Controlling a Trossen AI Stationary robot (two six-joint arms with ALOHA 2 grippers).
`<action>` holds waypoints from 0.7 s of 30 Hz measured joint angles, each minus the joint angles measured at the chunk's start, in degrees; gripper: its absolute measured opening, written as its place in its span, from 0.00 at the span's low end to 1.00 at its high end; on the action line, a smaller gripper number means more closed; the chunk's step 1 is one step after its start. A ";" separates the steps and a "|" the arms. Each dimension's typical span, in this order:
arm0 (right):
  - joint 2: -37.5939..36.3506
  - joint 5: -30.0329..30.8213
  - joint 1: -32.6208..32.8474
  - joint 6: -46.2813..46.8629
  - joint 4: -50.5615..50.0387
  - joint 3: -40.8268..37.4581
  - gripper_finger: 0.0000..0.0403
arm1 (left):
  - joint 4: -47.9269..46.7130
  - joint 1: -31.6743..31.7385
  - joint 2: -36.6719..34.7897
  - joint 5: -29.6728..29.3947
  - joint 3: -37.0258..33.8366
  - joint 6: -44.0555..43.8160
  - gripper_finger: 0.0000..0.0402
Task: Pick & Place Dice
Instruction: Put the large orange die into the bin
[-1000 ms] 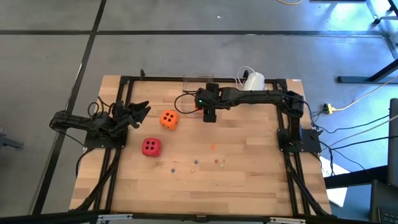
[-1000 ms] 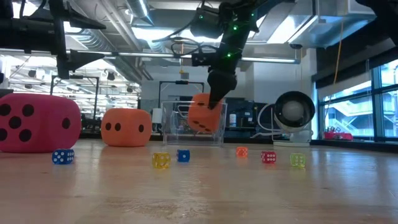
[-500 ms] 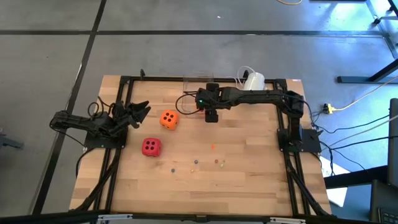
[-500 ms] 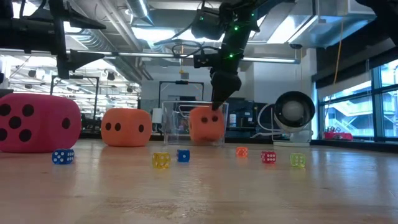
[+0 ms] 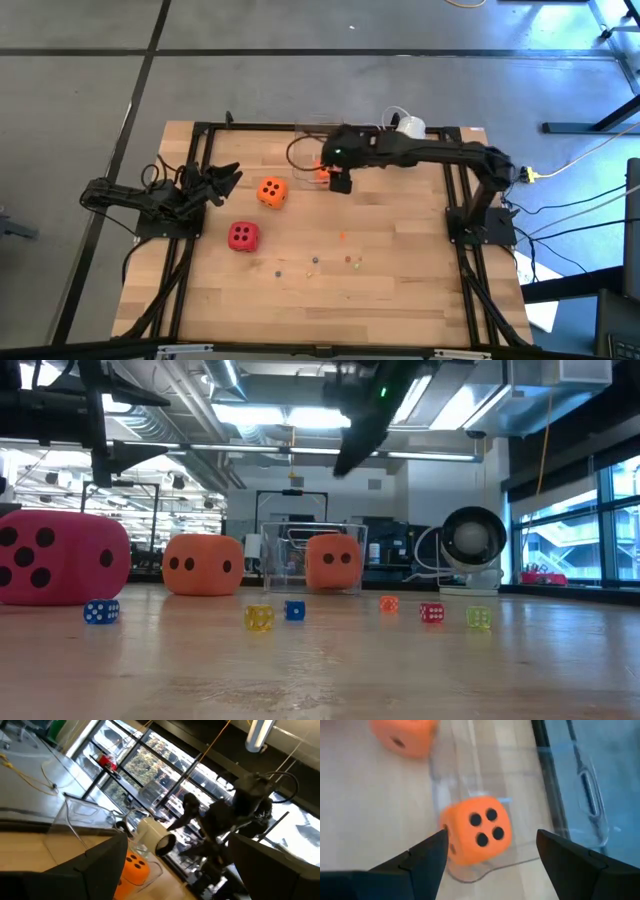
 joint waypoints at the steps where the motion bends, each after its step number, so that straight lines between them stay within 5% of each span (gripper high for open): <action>1: -1.48 -1.07 0.00 0.82 -0.09 -0.09 0.75 | 0.00 0.00 -0.02 0.95 0.00 -1.78 0.86; 5: -8.00 0.99 0.02 4.62 1.10 -3.95 0.75 | 0.44 0.01 0.00 0.63 0.00 -3.46 0.86; 14: -29.64 -1.82 0.17 16.17 14.00 -27.77 0.75 | 0.90 0.02 -0.01 -0.96 0.00 -3.43 0.86; 21: -46.35 0.16 2.91 20.88 21.22 -39.32 0.75 | 0.92 0.02 0.00 -0.91 0.00 -3.45 0.86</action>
